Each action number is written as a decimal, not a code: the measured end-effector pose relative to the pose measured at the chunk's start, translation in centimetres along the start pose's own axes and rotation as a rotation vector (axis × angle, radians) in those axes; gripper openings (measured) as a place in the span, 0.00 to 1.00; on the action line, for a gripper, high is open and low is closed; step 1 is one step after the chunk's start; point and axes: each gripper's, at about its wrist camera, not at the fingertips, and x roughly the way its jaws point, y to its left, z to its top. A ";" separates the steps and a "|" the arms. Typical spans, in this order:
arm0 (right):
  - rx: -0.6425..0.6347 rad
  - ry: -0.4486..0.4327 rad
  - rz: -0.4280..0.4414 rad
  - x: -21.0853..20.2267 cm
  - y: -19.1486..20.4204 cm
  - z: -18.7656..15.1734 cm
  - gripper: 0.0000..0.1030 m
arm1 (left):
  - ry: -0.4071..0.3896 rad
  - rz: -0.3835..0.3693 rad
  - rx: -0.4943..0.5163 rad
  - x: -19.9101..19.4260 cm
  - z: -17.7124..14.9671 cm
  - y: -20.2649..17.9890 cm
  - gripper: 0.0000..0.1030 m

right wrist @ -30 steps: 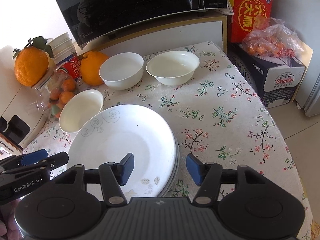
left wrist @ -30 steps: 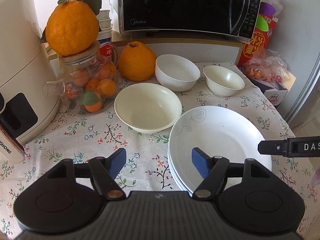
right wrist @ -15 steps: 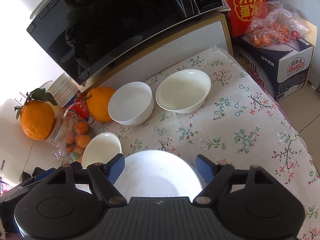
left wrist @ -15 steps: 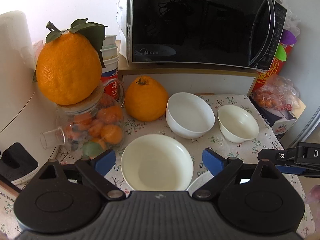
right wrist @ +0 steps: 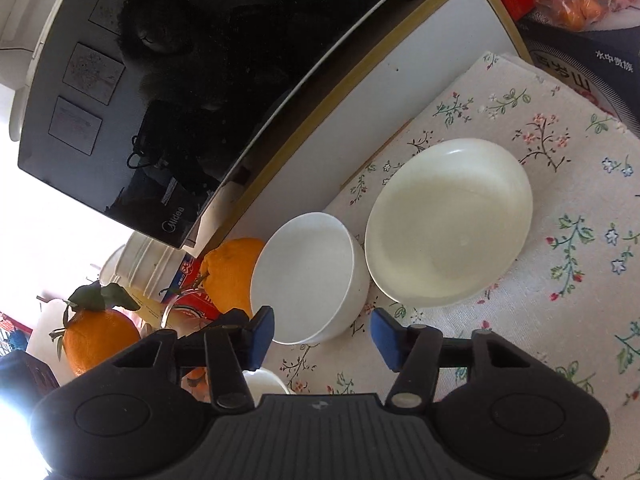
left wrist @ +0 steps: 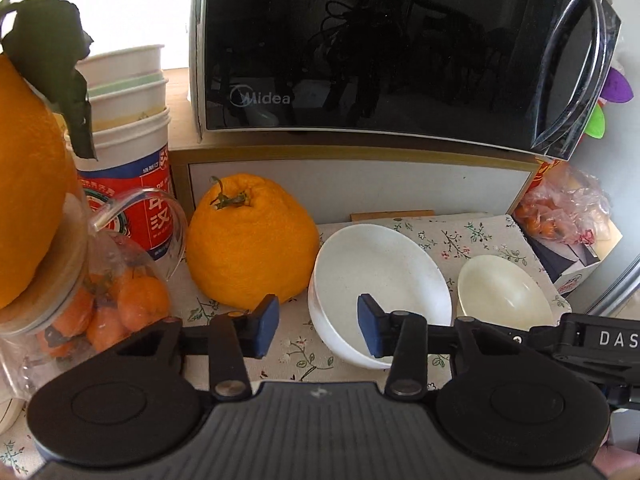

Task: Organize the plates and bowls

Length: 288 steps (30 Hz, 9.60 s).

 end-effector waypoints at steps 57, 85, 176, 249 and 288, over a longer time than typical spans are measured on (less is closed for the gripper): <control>-0.301 0.279 -0.061 -5.7 10.1 -14.5 0.15 | 0.164 -0.025 -0.278 -15.0 -11.7 8.7 0.07; -0.372 0.423 -0.096 -2.1 10.5 -18.1 0.20 | 0.278 -0.022 -0.258 -13.6 -13.7 11.1 0.16; -0.373 0.002 -0.094 -2.0 8.6 -8.2 0.05 | -0.081 -0.061 -0.403 -11.3 -8.3 6.5 0.03; -0.503 0.267 -0.131 -3.4 12.4 -18.3 0.07 | 0.119 0.124 -0.008 -15.1 -13.8 9.6 0.08; -0.350 0.004 -0.207 -10.6 5.9 -9.4 0.83 | 0.074 0.085 -0.012 -12.9 -9.6 2.3 0.98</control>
